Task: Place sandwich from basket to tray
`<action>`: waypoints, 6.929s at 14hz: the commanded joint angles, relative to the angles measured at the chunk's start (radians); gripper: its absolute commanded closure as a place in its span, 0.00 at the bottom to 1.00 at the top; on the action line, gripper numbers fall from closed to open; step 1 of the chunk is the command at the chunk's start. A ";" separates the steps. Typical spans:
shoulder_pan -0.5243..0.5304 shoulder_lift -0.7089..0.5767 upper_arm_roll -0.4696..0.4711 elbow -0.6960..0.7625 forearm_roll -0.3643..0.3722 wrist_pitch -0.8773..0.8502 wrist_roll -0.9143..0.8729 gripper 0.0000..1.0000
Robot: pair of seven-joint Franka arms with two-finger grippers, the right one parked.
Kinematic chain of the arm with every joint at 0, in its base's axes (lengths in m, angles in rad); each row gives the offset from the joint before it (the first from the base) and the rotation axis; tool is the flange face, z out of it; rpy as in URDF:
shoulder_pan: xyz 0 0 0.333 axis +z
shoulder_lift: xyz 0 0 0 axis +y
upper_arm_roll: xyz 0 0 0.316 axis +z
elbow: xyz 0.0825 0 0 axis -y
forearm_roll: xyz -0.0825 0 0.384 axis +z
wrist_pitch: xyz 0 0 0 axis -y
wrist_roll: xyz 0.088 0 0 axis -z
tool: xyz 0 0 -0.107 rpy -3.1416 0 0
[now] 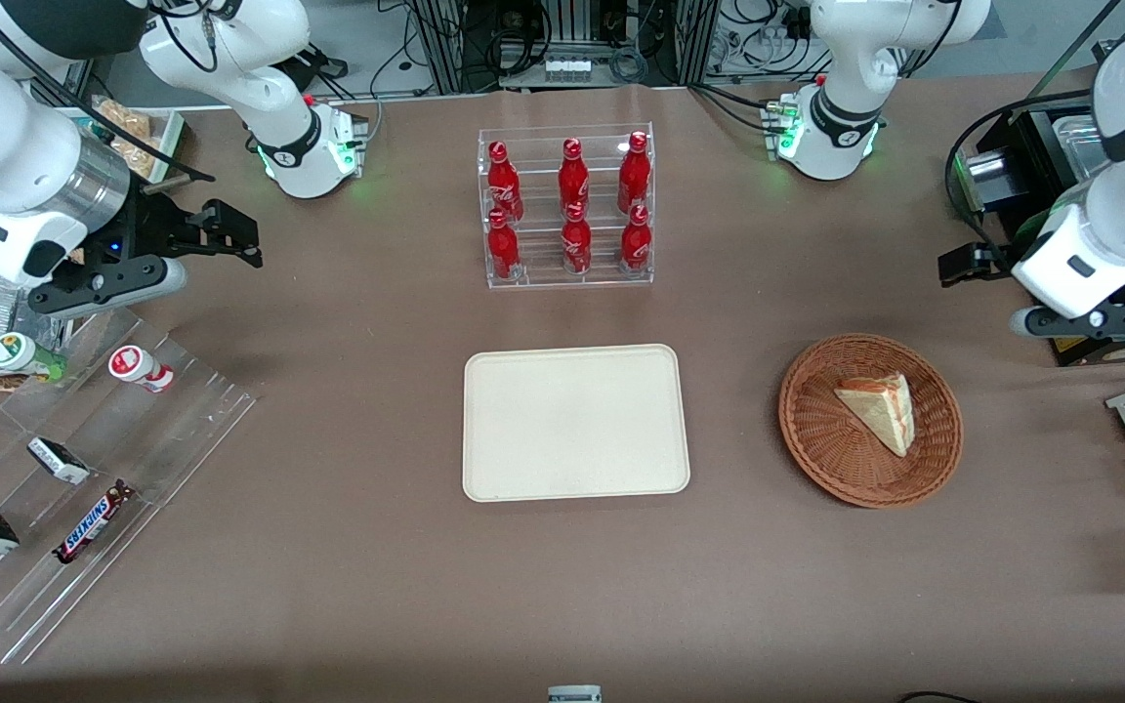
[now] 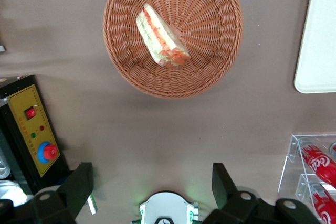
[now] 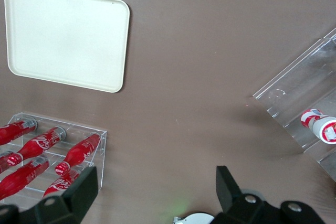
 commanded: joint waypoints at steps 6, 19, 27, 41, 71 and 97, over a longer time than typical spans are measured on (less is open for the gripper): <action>-0.010 0.107 0.008 -0.182 0.004 0.288 -0.014 0.00; 0.002 0.147 0.015 -0.476 0.004 0.830 -0.692 0.00; 0.013 0.167 0.021 -0.512 0.004 0.902 -0.792 0.77; -0.203 0.175 0.008 -0.251 -0.010 0.668 -0.833 0.96; -0.714 0.528 0.015 0.220 0.070 0.683 -0.926 0.00; 0.008 -0.029 0.017 0.004 -0.021 0.090 -0.050 0.00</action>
